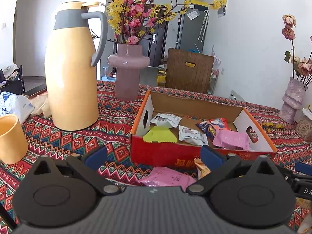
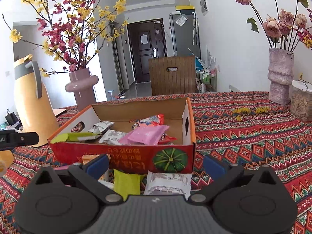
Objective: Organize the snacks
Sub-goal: 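Move both tools back over the snack pile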
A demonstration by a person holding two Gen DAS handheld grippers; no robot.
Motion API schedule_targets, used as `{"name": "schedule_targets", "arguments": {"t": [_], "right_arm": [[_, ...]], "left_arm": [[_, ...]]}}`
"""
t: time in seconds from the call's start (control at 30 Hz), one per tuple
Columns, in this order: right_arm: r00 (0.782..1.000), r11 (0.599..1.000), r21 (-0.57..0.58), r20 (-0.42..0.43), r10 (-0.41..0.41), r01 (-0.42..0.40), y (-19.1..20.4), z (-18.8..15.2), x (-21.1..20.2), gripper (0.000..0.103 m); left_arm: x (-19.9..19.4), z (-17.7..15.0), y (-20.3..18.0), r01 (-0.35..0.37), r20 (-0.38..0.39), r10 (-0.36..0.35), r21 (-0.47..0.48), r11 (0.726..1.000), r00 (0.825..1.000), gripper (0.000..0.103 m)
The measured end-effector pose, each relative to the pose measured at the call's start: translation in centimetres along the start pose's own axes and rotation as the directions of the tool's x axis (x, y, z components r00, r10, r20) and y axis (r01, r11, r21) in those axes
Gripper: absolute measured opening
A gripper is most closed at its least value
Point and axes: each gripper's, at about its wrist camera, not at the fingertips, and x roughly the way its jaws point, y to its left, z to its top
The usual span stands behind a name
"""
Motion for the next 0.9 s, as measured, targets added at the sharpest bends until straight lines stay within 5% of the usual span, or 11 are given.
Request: {"name": "schedule_targets", "arguments": {"t": [0.43,0.9], "right_arm": [[0.992,0.997,-0.007,-0.094,-0.081,0.081,-1.1,-3.2,0.1,0.103],[0.972,0.991,-0.07,-0.195,-0.127,0.115,-0.6,-1.3,5.8,0.103]], "left_arm": [[2.3,-3.9,2.2,-0.033,-0.025,0.034,0.015,0.999,0.999,0.103],[3.1,-4.0,2.9,-0.02,-0.054,0.018,-0.03,0.999,0.998,0.103]]}}
